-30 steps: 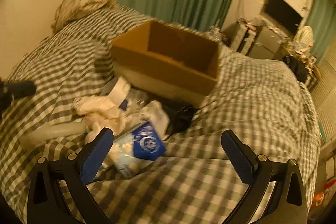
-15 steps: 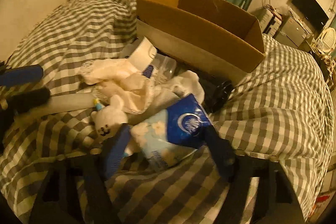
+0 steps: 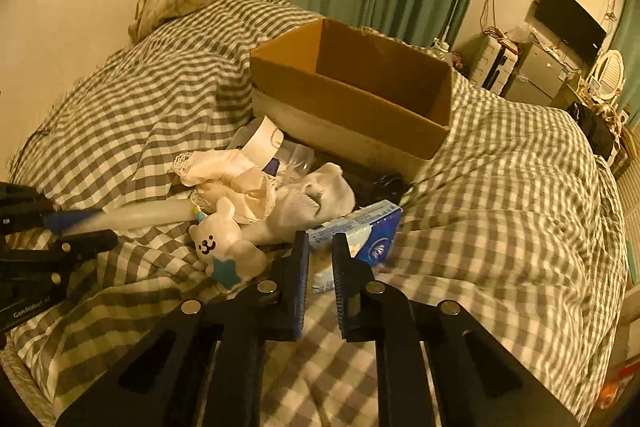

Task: Organize objects
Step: 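Grasp the white plastic tube with the left gripper and lift it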

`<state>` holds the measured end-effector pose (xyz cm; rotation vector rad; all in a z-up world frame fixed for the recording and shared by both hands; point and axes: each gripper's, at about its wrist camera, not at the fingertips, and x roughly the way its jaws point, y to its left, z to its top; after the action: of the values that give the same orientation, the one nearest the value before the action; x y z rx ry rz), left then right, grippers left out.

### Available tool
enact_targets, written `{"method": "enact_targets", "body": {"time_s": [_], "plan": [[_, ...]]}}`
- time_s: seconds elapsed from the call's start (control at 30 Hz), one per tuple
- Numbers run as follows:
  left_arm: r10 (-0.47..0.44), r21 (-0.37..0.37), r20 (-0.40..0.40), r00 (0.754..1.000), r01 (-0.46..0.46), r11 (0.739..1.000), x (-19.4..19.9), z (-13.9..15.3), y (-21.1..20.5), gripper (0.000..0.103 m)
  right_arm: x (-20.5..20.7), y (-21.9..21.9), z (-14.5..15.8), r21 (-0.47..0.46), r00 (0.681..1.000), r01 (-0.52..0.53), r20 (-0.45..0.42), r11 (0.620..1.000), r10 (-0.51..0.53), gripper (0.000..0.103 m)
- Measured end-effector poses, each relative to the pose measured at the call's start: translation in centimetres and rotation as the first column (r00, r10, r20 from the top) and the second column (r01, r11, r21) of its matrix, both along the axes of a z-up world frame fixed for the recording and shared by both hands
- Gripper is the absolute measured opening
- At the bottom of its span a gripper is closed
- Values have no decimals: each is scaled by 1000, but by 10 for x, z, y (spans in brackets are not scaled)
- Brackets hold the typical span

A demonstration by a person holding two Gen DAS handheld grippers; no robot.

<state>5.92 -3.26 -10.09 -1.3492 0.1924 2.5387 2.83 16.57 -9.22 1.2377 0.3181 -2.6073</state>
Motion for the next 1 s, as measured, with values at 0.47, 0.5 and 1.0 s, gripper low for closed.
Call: {"method": "enact_targets", "body": {"time_s": [0.47, 0.5, 1.0], "plan": [[-16, 56, -150, 988, 25, 998, 3, 74, -3, 10, 14, 23, 37, -43, 996, 25, -87, 999, -29, 6], [-13, 62, -161, 987, 23, 998, 1, 80, -5, 10, 14, 23, 42, -46, 995, 22, -95, 999, -26, 6], [7, 130, -306, 952, 34, 991, -100, 157, 16, 10, -35, 17, 136, -19, 954, -40, -297, 999, 32, 1]]}}
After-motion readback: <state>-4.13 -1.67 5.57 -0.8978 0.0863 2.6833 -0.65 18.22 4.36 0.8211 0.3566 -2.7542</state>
